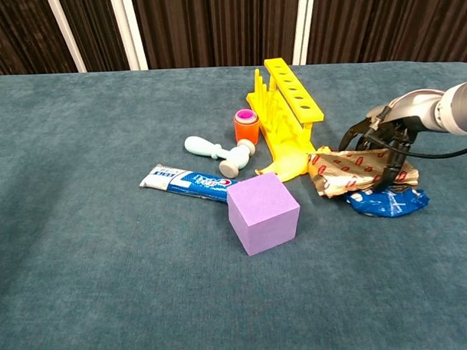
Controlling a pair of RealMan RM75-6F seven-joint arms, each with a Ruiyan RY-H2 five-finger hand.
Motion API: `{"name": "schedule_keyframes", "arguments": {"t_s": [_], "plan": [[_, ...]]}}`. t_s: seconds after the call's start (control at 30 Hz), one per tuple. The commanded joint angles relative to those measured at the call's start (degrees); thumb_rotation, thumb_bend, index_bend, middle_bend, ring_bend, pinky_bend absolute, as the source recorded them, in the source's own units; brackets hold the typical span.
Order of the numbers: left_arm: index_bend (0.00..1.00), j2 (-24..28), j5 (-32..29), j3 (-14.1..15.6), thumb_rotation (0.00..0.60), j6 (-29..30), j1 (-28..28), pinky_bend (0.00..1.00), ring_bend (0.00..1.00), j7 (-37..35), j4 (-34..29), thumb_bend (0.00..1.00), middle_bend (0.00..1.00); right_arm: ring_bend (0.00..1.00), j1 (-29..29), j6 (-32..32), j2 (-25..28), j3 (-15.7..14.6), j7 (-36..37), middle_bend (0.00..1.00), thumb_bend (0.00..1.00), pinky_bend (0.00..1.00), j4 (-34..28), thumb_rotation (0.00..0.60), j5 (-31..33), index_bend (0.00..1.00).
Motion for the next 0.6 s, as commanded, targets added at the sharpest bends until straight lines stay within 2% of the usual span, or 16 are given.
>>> {"name": "schedule_keyframes", "arguments": {"t_s": [0.03,0.2,0.37,0.6], "plan": [[0.14,0.06,-0.03,0.0,0.6,-0.06,-0.02,0.0,0.0,-0.08,-0.01,0.51,0.0,0.29,-0.42,-0.5,-0.19,0.72,1.22,0.38,0.18,0.17,0.01,0.6,-0.12,0.21],[0.14,0.12,-0.13,0.1,0.6,-0.25,-0.02,0.0,0.0,-0.22,-0.05,0.51,0.0,0.29,-0.93,-1.56,0.3,1.79,3.19,0.38,0.2,0.17,-0.16,0.6,-0.59,0.24],[0.14,0.16,-0.24,0.06,0.6,-0.24,-0.03,0.0,0.0,-0.28,-0.13,0.51,0.0,0.31,-2.52,-1.71,1.11,4.23,6.62,0.39,0.2,0.17,-0.94,0.6,-1.91,0.27],[0.14,0.17,-0.33,0.04,0.6,-0.22,-0.06,0.0,0.0,-0.15,-0.19,0.51,0.0,0.31,-5.57,0.3,2.06,6.8,10.08,0.4,0.21,0.17,-1.33,0.6,-5.65,0.3]]}}
